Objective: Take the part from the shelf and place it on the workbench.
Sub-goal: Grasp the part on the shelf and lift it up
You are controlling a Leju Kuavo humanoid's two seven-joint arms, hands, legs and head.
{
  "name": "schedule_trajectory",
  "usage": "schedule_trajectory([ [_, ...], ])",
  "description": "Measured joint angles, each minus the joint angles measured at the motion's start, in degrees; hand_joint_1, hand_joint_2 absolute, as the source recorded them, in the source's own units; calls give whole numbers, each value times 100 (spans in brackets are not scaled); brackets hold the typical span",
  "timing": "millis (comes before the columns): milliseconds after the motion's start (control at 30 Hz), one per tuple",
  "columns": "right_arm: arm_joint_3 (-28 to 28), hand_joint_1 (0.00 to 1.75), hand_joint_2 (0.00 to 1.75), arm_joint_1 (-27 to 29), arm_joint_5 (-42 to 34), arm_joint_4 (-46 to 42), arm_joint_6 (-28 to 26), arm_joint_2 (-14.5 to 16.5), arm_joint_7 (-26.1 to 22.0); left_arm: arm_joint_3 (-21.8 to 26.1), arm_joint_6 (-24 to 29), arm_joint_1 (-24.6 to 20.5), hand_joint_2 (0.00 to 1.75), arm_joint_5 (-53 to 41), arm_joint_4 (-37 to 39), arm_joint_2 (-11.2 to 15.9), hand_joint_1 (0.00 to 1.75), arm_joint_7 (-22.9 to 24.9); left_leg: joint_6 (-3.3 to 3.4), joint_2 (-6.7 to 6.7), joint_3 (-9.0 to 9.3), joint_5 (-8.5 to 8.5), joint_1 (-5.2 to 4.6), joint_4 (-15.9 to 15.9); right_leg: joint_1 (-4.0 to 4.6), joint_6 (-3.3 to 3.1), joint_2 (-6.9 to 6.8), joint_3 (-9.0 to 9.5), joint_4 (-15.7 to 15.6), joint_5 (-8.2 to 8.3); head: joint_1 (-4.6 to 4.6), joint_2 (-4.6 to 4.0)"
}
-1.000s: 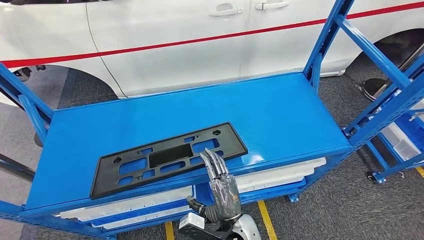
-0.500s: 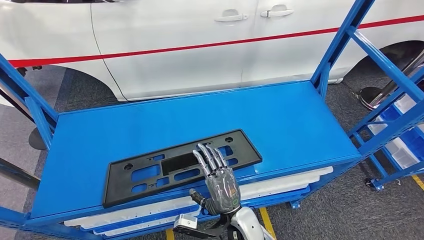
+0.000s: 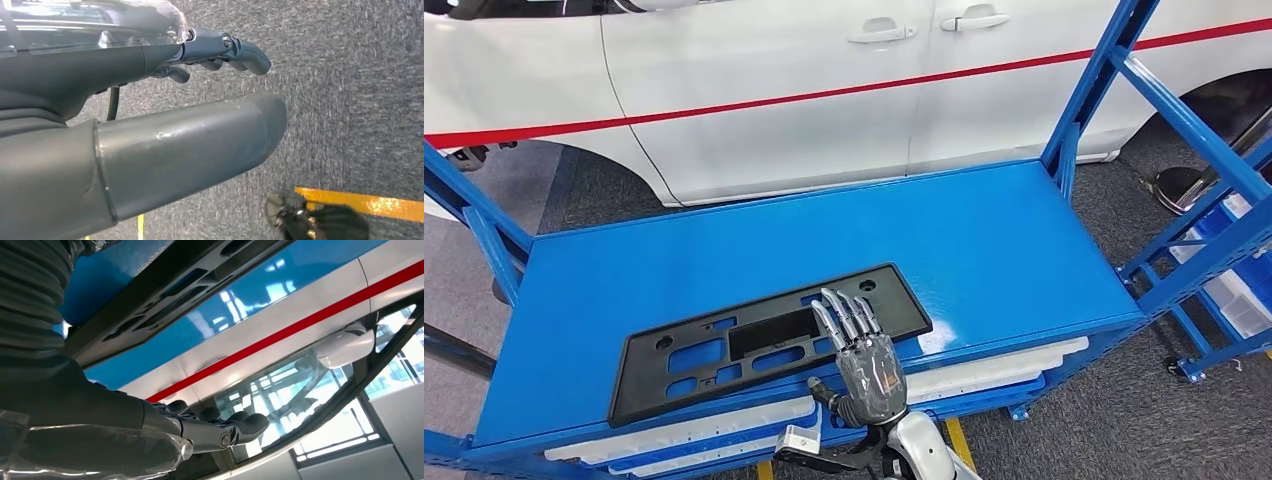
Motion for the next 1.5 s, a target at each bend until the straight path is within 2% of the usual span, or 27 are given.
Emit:
schedule_trajectory([
  [33, 1, 0, 175, 1, 0, 12, 0, -1, 0, 0, 0, 6, 0, 0, 0, 3, 0, 0, -12, 0, -83, -22, 6, 172, 0, -3, -1, -4, 12, -7, 1, 0],
  [67, 1, 0, 175, 1, 0, 22, 0, -2, 0, 0, 0, 10, 0, 0, 0, 4, 0, 0, -17, 1, -50, 80, 11, 105, -2, 0, 1, -5, 28, -18, 0, 0],
  [133, 1, 0, 175, -1, 0, 29, 0, -2, -1, 0, 0, 11, 0, 0, 0, 4, 0, 0, -7, 3, 284, 451, 21, -584, -6, 26, 8, 5, 65, -52, 0, 0],
  [200, -1, 0, 175, -8, 0, 30, 0, -2, -1, -1, 0, 0, 0, 0, 0, 4, 0, -1, 31, -1, 588, 659, 5, -1207, 13, 76, 14, 0, 104, -85, 1, 0],
  [300, 1, 0, 175, -15, 0, 30, 0, -4, 2, -2, 2, 0, 0, -7, 0, 5, 0, 0, 113, -8, 638, 665, -14, -1333, 28, 151, 20, -8, 99, -85, 2, 0],
  [367, 2, 0, 175, -27, 0, 31, 0, -4, 14, -2, 5, 3, 0, -16, 0, 4, 0, 3, 189, 0, 652, 691, 4, -1377, 16, 205, 23, -42, 212, -184, 2, 0],
  [400, 2, 0, 175, -38, 0, 36, 1, -4, 21, -2, 6, 1, 0, -19, 0, 4, 0, 3, 228, 6, 658, 704, 14, -1399, 13, 229, 24, -129, 414, -315, 4, 0],
  [467, 2, 0, 175, -59, 1, 68, 3, -8, 29, -2, 5, -1, 0, -22, 0, 4, 0, 2, 271, 15, 656, 709, 15, -1409, -3, 260, 21, -466, 1120, -675, 5, 0],
  [500, 2, 0, 175, -63, 1, 96, 5, -12, 33, -2, 5, 0, 0, -23, 0, 4, 0, 1, 276, 17, 655, 708, 13, -1408, -8, 272, 20, -639, 1467, -798, 5, 0],
  [533, 2, 0, 175, -64, 1, 124, 7, -17, 40, -2, 4, 2, 0, -24, 0, 4, 0, -1, 277, 16, 657, 706, 11, -1407, -11, 280, 20, -750, 1674, -829, 4, 0],
  [567, 1, 0, 175, -66, 1, 150, 8, -21, 52, -2, 4, 3, 0, -26, 0, 4, 0, -2, 276, 14, 665, 703, 10, -1406, -12, 279, 19, -754, 1656, -740, 5, 0],
  [600, 0, 0, 175, -70, 1, 171, 9, -24, 70, -2, 4, 4, 0, -28, 0, 4, 0, -2, 272, 10, 679, 699, 10, -1406, -12, 268, 18, -647, 1415, -556, 4, 0],
  [667, -6, 0, 175, -94, 0, 204, 13, -26, 101, -2, 3, 3, 0, -34, 0, 3, 0, -2, 249, 4, 704, 681, 1, -1400, 3, 221, 14, -274, 610, -160, 4, 0],
  [700, -10, 0, 175, -110, 0, 220, 18, -26, 110, -3, 1, 1, 0, -37, 0, 2, 0, -3, 229, 2, 706, 674, -8, -1395, 17, 197, 13, -139, 307, -54, 4, 0],
  [733, -14, 0, 175, -126, -1, 238, 34, -26, 114, -3, -3, 0, 0, -45, 0, 2, 0, -7, 203, 2, 703, 671, -15, -1392, 33, 179, 15, -70, 134, -15, 3, 0],
  [867, -19, 0, 175, -377, -16, 476, 237, -18, 133, -34, -47, -13, 0, -100, 2, -3, 0, -64, 72, 8, 672, 621, -2, -1335, 23, 79, 31, -55, 31, 27, 3, 0],
  [933, -21, 0, 175, -578, -22, 671, 302, -11, 160, -57, -60, -27, 0, -103, 4, -4, 0, -87, 8, 9, 480, 351, 12, -904, -3, 20, 13, -38, -11, 57, 2, 0],
  [1000, -25, 0, 175, -711, -22, 868, 321, -11, 206, -73, -63, -31, 0, -103, 4, 1, 0, -93, -40, 9, 120, 2, 15, -139, -1, 3, -3, -45, -6, 58, 2, 0],
  [1033, -28, 0, 175, -751, -22, 954, 327, -12, 224, -79, -68, -24, 0, -103, 4, 3, 0, -92, -53, 9, -19, -78, 17, 147, 0, 0, -7, -48, 1, 56, 2, 0],
  [1067, -33, 0, 175, -784, -22, 1030, 331, -13, 233, -84, -73, -15, 0, -103, 4, 4, 0, -91, -59, 10, -67, -42, 17, 233, 0, -1, -8, -50, 11, 51, 2, 0],
  [1100, -39, 0, 175, -816, -22, 1087, 338, -13, 233, -86, -78, -6, 0, -103, 4, 4, 0, -90, -56, 10, 1, 106, 18, 78, -2, 2, -5, -48, 23, 43, 2, 0],
  [1167, -49, 0, 175, -902, -21, 1181, 367, -13, 233, -93, -89, -2, 0, -107, 4, 4, 0, -89, -28, 10, 369, 505, 18, -702, -1, 26, 4, -43, 57, 15, 2, 0],
  [1233, -55, 0, 175, -1009, -7, 1277, 414, -13, 235, -106, -97, -15, 0, -124, 4, 3, 0, -88, 29, 5, 631, 684, -2, -1272, 20, 73, 14, -58, 92, -6, 3, 0],
  [1333, -57, 0, 175, -1152, 63, 1417, 503, -12, 288, -127, -102, -20, 0, -151, 5, 1, 0, -88, 126, 2, 656, 697, -14, -1377, 36, 153, 23, -75, 83, 4, 2, 0],
  [1400, -57, 0, 175, -1257, 130, 1516, 577, -11, 346, -137, -104, -25, 0, -177, 7, -2, 0, -93, 204, 14, 667, 732, 12, -1424, 29, 213, 23, -140, 239, -121, 3, 0],
  [1433, -56, 0, 175, -1309, 157, 1569, 605, -11, 369, -140, -104, -31, 0, -187, 7, -3, 0, -97, 238, 21, 669, 747, 25, -1444, 22, 244, 21, -251, 490, -278, 3, 0],
  [1500, -55, 0, 175, -1378, 191, 1662, 638, -10, 398, -142, -105, -41, 0, -198, 7, -3, 0, -101, 271, 24, 657, 752, 22, -1445, -2, 292, 18, -607, 1259, -652, 3, 0],
])
